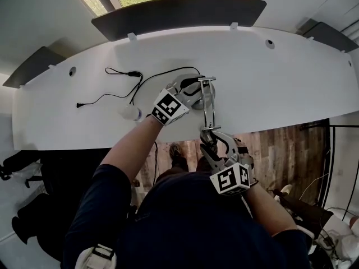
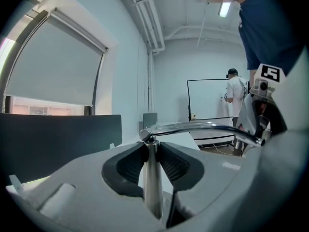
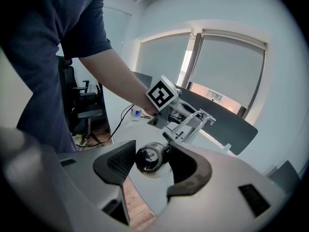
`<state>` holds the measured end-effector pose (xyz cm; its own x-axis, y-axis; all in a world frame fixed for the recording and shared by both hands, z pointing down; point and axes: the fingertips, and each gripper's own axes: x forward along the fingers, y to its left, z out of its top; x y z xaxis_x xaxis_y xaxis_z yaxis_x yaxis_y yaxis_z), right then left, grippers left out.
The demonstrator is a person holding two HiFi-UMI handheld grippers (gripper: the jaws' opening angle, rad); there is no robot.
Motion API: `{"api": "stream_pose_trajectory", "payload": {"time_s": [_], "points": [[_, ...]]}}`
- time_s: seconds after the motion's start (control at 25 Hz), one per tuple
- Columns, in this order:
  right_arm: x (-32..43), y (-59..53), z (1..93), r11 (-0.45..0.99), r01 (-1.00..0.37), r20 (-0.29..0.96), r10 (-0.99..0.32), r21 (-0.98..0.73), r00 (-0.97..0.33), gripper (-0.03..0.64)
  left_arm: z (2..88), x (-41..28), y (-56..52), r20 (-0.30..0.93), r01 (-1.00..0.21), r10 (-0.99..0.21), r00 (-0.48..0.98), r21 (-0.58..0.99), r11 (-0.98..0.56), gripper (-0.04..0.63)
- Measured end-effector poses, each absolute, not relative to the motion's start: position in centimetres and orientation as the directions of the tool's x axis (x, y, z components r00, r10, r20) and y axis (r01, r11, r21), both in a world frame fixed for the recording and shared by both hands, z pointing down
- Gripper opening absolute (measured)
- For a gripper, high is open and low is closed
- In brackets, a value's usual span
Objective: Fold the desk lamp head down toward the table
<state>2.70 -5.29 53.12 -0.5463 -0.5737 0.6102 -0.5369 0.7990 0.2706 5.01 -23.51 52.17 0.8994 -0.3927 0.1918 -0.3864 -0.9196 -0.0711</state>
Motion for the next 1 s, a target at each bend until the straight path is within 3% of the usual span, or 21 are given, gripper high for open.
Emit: {"api": "stream_pose_trajectory", "payload": {"time_s": [1.0], "points": [[2.4,-7.4,59.3,0.823,-0.436,0.664,-0.557,0.363,-0.498,0.202,52.1,5.0,-23.4,0.148,-0.298,-0.307,0.94,-0.079,-0.951,0.104]]}}
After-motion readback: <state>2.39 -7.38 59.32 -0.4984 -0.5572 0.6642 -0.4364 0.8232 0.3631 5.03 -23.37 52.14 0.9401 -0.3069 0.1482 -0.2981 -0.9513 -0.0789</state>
